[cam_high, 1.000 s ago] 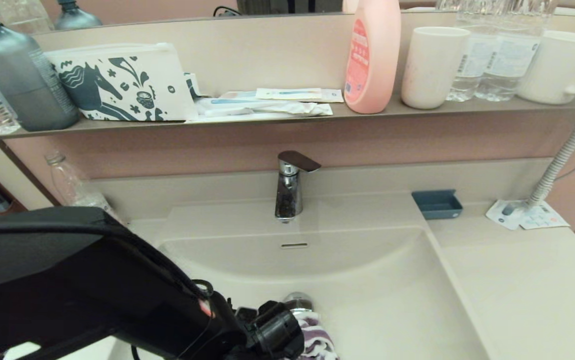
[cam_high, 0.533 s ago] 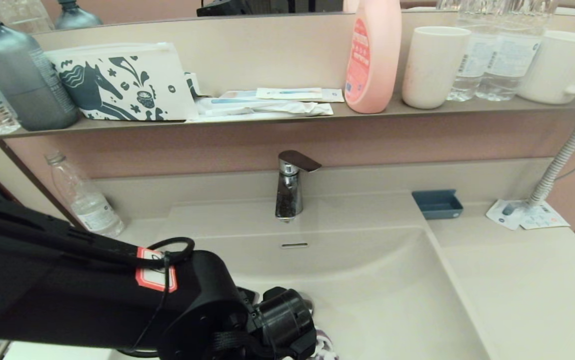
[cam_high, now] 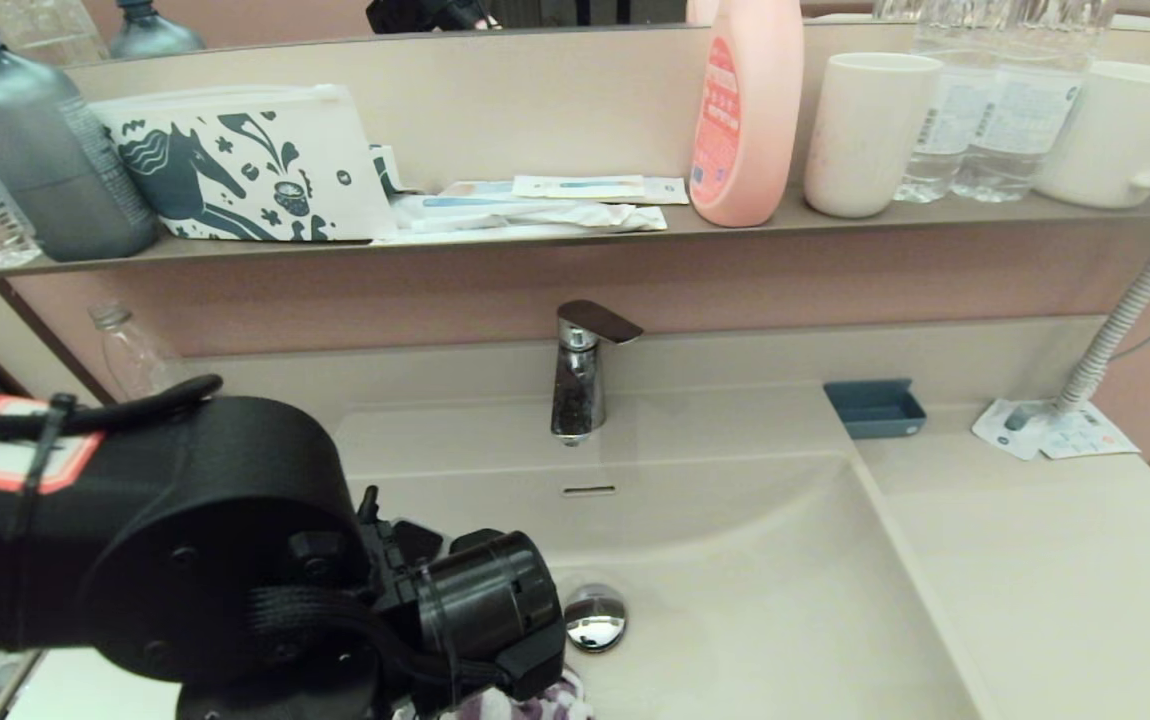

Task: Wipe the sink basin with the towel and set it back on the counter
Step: Wipe the sink

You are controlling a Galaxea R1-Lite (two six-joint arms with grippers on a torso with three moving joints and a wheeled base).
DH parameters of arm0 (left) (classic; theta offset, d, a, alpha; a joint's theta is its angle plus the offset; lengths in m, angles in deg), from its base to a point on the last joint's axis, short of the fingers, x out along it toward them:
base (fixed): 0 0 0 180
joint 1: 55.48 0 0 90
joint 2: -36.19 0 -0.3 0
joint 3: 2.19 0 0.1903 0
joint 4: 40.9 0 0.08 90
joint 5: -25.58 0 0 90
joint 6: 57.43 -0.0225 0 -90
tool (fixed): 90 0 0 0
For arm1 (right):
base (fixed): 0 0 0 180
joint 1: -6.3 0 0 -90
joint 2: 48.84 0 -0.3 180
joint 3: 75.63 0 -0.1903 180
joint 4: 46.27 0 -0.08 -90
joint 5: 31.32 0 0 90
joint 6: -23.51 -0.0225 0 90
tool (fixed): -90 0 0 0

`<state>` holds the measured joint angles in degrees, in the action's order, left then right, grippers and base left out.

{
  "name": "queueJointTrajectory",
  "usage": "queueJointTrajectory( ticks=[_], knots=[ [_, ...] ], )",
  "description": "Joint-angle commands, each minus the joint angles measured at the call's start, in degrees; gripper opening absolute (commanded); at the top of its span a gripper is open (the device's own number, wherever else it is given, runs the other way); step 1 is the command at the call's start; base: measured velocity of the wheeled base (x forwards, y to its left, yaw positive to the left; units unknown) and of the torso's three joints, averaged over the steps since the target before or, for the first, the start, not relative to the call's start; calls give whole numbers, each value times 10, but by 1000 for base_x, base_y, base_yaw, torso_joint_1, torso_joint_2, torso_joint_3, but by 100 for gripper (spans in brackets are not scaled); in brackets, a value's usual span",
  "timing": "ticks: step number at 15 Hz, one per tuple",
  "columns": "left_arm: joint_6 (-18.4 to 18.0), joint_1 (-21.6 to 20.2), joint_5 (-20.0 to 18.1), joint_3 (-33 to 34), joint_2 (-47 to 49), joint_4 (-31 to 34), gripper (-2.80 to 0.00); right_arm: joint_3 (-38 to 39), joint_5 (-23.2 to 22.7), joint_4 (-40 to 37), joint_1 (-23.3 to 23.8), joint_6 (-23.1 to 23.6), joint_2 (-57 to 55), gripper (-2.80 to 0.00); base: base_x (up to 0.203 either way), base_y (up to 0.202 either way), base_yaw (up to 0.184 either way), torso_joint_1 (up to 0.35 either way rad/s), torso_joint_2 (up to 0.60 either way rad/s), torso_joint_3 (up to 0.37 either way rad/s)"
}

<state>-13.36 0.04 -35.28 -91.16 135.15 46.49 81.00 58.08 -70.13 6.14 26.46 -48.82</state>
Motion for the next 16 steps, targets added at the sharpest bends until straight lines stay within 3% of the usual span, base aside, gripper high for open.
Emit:
queueJointTrajectory(
  ticks=[1, 3, 5, 8, 11, 13, 16],
  knots=[
    [2, -6, 2, 16, -37, 3, -280, 0, 0, 0, 0, 0, 0, -280, 0, 0, 0, 0, 0, 0],
    [-20, -21, 2, 27, -86, 6, -280, 0, 0, 0, 0, 0, 0, -280, 0, 0, 0, 0, 0, 0],
    [-74, -55, 6, 33, -137, 9, -280, 0, 0, 0, 0, 0, 0, -280, 0, 0, 0, 0, 0, 0],
    [-120, -132, 67, 51, -174, 17, -280, 0, 0, 0, 0, 0, 0, -280, 0, 0, 0, 0, 0, 0],
    [-156, -138, 73, 54, -226, 30, -280, 0, 0, 0, 0, 0, 0, -280, 0, 0, 0, 0, 0, 0],
    [-212, -151, 74, 52, -275, 35, -280, 0, 0, 1, 0, 0, 0, -280, 0, 0, 0, 0, 0, 0],
    [-254, -231, 120, 37, -298, 50, -280, 0, 0, 0, 0, 0, 0, -280, 0, 0, 0, 0, 0, 0]
  ],
)
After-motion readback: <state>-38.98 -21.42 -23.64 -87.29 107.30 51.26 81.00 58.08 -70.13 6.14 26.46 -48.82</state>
